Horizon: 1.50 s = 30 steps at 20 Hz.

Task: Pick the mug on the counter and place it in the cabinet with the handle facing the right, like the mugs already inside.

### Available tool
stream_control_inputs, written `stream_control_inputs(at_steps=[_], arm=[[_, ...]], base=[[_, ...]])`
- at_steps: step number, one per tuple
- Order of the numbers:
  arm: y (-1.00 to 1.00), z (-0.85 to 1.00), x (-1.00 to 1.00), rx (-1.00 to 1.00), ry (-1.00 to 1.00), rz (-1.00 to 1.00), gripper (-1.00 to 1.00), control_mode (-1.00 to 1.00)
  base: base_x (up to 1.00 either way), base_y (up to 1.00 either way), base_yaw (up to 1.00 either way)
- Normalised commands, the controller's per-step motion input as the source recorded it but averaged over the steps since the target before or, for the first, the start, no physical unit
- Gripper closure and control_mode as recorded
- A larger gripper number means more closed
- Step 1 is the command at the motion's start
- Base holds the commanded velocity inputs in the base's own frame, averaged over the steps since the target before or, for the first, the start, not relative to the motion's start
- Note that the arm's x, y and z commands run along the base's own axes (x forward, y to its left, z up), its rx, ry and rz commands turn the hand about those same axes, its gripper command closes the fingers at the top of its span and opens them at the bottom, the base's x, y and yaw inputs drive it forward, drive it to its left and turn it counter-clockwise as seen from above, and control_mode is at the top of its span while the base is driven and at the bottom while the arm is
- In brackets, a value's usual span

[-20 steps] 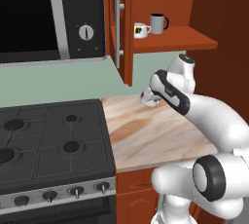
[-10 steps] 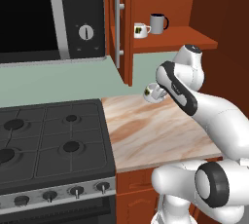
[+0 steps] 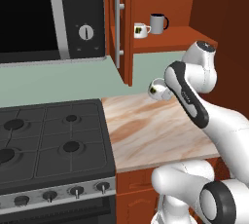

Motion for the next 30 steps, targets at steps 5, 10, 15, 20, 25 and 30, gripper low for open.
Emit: stream_control_inputs(at_steps=[5,10,15,20,25,30], arm=[[-0.16,0.34,-0.34,-0.05,-0.11,0.15,1.00,-1.00],[-0.07,0.44,-0.26,-0.03,-0.07,0.10,1.00,-1.00],[0.00,0.51,-0.05,-0.02,0.00,0.05,1.00,-1.00],[-0.10,0.45,-0.10,-0.02,-0.01,0.08,1.00,-1.00],[-0.07,0.32,-0.10,-0.02,-0.03,0.09,1.00,-1.00],[0.00,0.14,0.00,0.00,-0.05,0.08,1.00,-1.00]], base=[[0.00,0.00,0.00],[0.00,0.00,0.00],[0.00,0.00,0.00],[0.00,0.00,0.00],[0.00,0.00,0.00],[0.00,0.00,0.00]])
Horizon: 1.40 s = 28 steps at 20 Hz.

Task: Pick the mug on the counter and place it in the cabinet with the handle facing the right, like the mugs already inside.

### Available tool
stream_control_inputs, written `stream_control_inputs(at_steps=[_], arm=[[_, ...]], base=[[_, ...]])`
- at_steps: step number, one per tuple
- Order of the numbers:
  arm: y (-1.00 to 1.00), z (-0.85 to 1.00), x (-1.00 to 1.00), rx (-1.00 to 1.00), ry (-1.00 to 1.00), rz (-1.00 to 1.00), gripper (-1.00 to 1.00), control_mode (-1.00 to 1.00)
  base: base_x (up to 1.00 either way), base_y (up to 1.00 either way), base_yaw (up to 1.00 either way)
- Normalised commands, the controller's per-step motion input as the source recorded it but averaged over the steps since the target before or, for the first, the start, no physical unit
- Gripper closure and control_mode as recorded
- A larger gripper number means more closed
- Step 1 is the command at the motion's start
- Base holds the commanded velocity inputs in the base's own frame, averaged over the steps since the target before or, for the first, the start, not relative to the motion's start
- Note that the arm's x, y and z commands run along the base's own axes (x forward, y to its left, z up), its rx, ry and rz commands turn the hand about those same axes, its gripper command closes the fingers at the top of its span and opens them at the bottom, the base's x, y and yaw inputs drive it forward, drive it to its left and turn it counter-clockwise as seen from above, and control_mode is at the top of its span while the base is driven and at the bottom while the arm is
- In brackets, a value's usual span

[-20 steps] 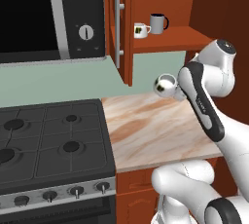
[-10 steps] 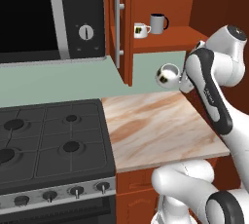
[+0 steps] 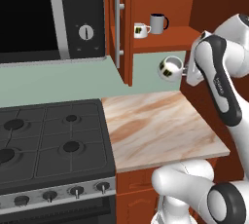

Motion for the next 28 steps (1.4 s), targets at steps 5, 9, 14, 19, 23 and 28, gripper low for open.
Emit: stream_control_inputs(at_steps=[5,9,14,19,23,28], arm=[[-0.07,0.20,0.00,-0.01,-0.05,0.05,1.00,-1.00],[-0.09,0.12,0.04,0.00,0.00,0.02,1.00,-1.00],[-0.01,0.13,0.11,0.00,0.00,0.00,1.00,-1.00],[-0.01,0.18,0.08,0.00,0.00,0.00,1.00,-1.00],[-0.02,0.23,0.01,0.00,0.00,0.00,1.00,-1.00],[-0.01,0.10,0.14,0.00,0.00,0.00,1.00,-1.00]], base=[[0.00,0.00,0.00],[0.00,0.00,0.00],[0.00,0.00,0.00],[0.00,0.00,0.00],[0.00,0.00,0.00],[0.00,0.00,0.00]])
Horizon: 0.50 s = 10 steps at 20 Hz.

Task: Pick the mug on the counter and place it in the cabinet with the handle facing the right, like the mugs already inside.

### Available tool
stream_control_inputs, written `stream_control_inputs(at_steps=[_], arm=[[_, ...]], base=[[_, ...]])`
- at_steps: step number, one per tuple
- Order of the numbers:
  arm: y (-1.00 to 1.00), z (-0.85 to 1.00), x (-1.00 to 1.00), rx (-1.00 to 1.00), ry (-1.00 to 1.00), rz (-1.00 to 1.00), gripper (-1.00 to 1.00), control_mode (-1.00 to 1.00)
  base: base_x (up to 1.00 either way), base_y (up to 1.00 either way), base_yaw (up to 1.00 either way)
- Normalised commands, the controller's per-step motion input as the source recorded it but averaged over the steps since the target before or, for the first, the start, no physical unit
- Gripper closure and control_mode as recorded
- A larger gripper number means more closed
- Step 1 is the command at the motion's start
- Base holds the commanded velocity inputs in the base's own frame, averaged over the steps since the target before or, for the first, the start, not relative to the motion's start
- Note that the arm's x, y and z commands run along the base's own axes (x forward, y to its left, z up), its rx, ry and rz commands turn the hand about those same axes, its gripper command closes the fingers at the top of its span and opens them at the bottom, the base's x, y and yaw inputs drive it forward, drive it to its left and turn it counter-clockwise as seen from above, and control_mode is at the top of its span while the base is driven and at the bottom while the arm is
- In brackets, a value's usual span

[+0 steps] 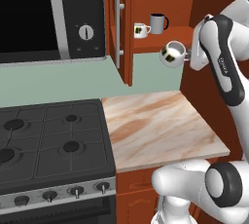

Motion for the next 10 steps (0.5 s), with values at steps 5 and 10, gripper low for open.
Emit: stream_control_inputs(at_steps=[5,10], arm=[[0.00,0.05,0.26,0.00,0.00,0.00,1.00,-1.00],[-0.06,0.13,0.22,0.00,0.00,0.00,1.00,-1.00]], base=[[0.00,0.00,0.00],[0.00,0.00,0.00]])
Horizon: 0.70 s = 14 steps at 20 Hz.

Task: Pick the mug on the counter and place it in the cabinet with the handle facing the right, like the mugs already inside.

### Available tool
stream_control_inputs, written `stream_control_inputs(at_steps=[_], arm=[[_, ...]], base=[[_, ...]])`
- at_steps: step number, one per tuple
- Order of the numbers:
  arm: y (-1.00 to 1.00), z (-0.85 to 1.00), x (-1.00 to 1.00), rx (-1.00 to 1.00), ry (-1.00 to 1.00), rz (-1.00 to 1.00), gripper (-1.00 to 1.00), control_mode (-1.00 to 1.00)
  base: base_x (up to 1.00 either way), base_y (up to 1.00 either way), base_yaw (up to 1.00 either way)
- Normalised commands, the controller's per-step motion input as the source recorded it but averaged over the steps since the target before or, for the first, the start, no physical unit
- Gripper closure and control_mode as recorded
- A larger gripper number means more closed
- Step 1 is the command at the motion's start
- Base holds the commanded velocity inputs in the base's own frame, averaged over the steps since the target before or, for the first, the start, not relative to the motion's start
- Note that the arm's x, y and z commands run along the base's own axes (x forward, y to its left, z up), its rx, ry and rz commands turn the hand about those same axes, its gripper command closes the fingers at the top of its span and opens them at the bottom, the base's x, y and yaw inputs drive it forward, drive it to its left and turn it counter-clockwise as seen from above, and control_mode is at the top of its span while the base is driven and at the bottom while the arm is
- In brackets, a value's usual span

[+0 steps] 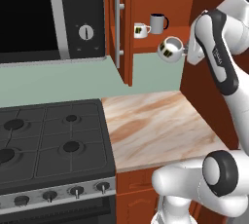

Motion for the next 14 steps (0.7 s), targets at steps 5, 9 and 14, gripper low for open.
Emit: stream_control_inputs(at_steps=[5,9,14], arm=[[-0.07,0.17,0.16,0.00,0.00,0.00,1.00,-1.00],[-0.05,0.08,0.20,0.00,0.00,0.00,1.00,-1.00],[-0.07,0.06,0.18,0.00,0.00,0.00,1.00,-1.00]], base=[[0.00,0.00,0.00],[0.00,0.00,0.00],[0.00,0.00,0.00]])
